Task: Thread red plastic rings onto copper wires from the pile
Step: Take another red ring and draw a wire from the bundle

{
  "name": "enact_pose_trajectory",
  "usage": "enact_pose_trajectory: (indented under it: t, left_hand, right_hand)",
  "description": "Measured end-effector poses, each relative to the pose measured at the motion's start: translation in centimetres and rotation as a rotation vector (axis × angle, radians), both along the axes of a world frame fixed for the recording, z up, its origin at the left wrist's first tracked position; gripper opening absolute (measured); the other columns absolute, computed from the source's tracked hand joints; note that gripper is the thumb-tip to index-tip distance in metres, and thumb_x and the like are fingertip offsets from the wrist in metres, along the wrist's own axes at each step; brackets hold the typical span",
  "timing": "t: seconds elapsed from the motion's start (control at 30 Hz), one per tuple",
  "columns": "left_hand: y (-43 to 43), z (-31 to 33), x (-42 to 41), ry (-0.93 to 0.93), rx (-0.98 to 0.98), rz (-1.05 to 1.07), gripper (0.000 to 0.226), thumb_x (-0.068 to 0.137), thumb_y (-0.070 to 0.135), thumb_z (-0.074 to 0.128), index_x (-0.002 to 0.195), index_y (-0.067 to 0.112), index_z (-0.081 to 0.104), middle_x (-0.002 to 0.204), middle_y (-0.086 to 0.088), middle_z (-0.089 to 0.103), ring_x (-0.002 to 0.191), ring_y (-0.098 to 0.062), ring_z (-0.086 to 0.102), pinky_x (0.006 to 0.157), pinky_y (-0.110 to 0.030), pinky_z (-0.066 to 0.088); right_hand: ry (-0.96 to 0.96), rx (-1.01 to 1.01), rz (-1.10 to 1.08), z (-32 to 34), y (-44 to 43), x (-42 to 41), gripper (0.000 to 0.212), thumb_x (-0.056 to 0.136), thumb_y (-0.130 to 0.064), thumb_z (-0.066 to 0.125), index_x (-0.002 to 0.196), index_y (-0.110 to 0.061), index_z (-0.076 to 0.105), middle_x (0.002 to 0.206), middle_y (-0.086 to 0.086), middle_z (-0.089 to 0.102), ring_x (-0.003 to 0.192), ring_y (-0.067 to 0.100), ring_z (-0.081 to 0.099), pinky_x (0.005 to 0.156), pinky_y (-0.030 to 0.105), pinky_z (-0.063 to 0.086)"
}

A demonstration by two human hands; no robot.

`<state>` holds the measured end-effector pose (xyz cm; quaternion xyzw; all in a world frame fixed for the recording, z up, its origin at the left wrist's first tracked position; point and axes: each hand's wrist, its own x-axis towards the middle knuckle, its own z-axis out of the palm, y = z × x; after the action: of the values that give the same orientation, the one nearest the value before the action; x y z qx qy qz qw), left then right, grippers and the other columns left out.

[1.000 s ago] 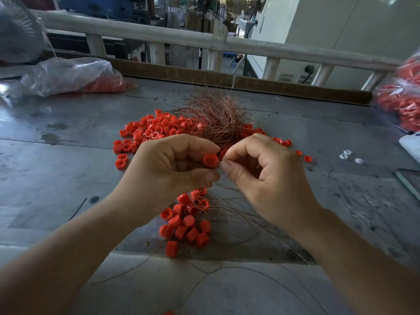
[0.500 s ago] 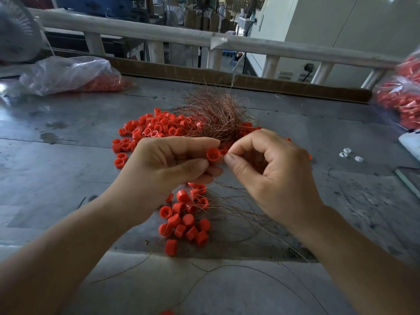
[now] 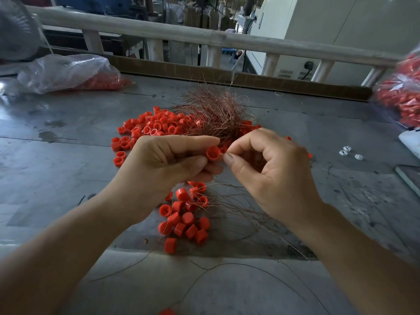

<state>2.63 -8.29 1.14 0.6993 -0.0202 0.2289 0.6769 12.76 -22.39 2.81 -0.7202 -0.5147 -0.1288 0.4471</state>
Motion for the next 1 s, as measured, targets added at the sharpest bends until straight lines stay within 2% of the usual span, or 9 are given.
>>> enact_pose_trajectory:
  t: [0.17,0.27,0.37,0.5,0.6,0.77,1.0]
  left_hand:
    - [0.0,0.1,-0.1,0.008,-0.019,0.006,0.034,0.07,0.012,0.065,0.1,0.025,0.069,0.087,0.0,0.074,0.08,-0.017,0.071,0.068,-0.022,0.055]
    - [0.0,0.3,-0.1,0.013,-0.074,-0.004,0.033,0.064,0.019,0.065,0.095,0.025,0.073,0.083,-0.002,0.074,0.077,-0.016,0.071,0.065,-0.02,0.054]
    - [0.0,0.5,-0.1,0.014,-0.116,-0.019,0.03,0.061,0.016,0.069,0.091,0.023,0.074,0.079,-0.003,0.074,0.074,-0.015,0.071,0.063,-0.019,0.054]
    - [-0.1,0.6,-0.2,0.004,-0.14,-0.031,0.025,0.065,0.011,0.07,0.088,0.02,0.075,0.078,-0.003,0.073,0.073,-0.014,0.07,0.062,-0.018,0.054]
    - [-0.1,0.7,-0.2,0.005,-0.194,-0.044,0.025,0.062,0.015,0.067,0.086,0.017,0.075,0.078,-0.006,0.073,0.073,-0.014,0.07,0.062,-0.018,0.054]
    - [-0.2,0.9,-0.2,0.007,-0.266,-0.103,0.024,0.061,0.012,0.065,0.083,0.013,0.075,0.086,-0.008,0.073,0.074,-0.014,0.07,0.061,-0.017,0.054]
    - [-0.4,0.7,-0.1,0.077,-0.377,-0.192,0.022,0.063,0.009,0.064,0.082,0.011,0.074,0.088,-0.012,0.073,0.073,-0.015,0.071,0.059,-0.017,0.054]
  right_hand:
    - [0.03,-0.019,0.018,0.1,-0.1,-0.1,0.006,0.077,-0.017,0.063,0.071,-0.014,0.064,0.065,-0.006,0.056,0.061,0.009,0.051,0.054,0.009,0.036]
    - [0.151,-0.016,0.073,0.3,-0.1,0.0,0.009,0.076,-0.015,0.06,0.074,-0.023,0.062,0.068,-0.013,0.056,0.061,0.001,0.051,0.056,0.008,0.036]
    - [0.297,-0.017,0.139,0.3,-0.1,0.0,0.014,0.077,-0.014,0.057,0.076,-0.026,0.063,0.065,-0.016,0.058,0.057,-0.002,0.053,0.053,0.008,0.037]
    - [0.47,0.011,0.224,0.6,-0.3,0.1,0.022,0.08,-0.002,0.063,0.08,-0.023,0.06,0.064,-0.009,0.058,0.056,0.002,0.053,0.051,0.013,0.043]
    - [0.59,0.04,0.266,1.0,-0.5,0.2,0.023,0.078,0.004,0.064,0.079,-0.016,0.054,0.061,-0.003,0.058,0.05,0.006,0.055,0.045,0.01,0.039]
    - [0.717,-0.007,0.286,1.0,-0.3,0.2,0.028,0.075,0.007,0.064,0.077,-0.016,0.05,0.058,-0.001,0.06,0.046,0.009,0.056,0.039,0.017,0.037]
    - [0.861,-0.075,0.311,0.5,0.1,0.1,0.032,0.07,0.011,0.065,0.075,-0.012,0.044,0.05,-0.003,0.056,0.04,0.009,0.054,0.035,0.016,0.034]
